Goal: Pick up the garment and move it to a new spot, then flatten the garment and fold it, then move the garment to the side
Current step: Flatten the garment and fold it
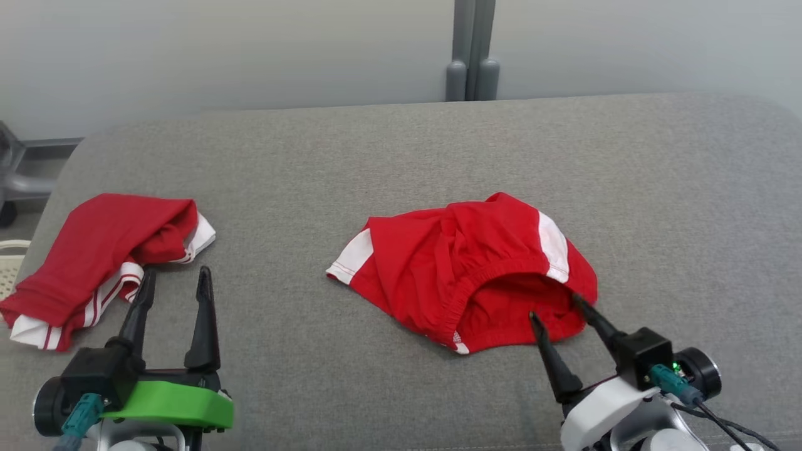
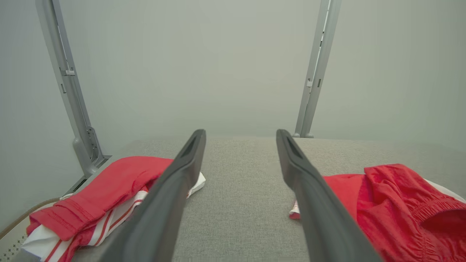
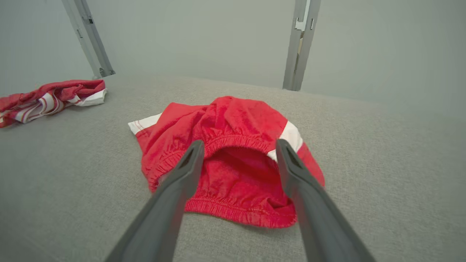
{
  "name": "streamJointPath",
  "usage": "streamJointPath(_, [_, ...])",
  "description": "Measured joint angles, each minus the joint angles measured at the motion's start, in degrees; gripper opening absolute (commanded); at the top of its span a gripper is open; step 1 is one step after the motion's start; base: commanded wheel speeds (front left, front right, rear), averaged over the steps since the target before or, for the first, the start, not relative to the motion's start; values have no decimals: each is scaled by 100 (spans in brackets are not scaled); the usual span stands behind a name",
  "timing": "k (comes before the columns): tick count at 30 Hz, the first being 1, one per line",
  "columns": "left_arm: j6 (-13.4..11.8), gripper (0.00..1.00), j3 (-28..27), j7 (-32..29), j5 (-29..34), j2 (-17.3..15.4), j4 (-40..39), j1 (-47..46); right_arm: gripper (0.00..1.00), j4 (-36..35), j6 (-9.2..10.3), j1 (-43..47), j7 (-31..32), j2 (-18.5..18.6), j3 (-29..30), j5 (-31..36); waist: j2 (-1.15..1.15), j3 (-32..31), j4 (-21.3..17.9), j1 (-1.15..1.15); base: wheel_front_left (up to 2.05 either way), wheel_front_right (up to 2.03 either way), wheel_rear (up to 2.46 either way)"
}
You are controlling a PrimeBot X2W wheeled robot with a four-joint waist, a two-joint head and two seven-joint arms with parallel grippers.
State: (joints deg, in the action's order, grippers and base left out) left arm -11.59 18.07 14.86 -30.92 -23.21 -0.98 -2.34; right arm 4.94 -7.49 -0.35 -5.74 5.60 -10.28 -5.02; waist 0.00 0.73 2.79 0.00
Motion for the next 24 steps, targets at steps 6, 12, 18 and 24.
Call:
streamJointPath(6, [129, 100, 232, 1, 43, 240, 201, -219, 100, 624, -2, -126, 118, 125, -651, -59, 0, 111, 422, 0, 0, 0, 0])
streamJointPath(12, [255, 100, 347, 10, 98, 430, 338, -401, 100, 1524, -2, -554, 8, 201, -1102, 43, 0, 248, 819, 0, 0, 0, 0])
streamJointPath(18, [404, 100, 421, 18, 175, 590, 500, -563, 100, 2339, -2, -1059, -247, 204, -1228, 138, 0, 432, 1130, 0, 0, 0, 0])
streamJointPath(24, [479, 100, 388, 19, 226, 700, 584, -634, 0, 2833, -2, -1373, -400, 109, -1234, 11, 0, 623, 1277, 0, 0, 0, 0])
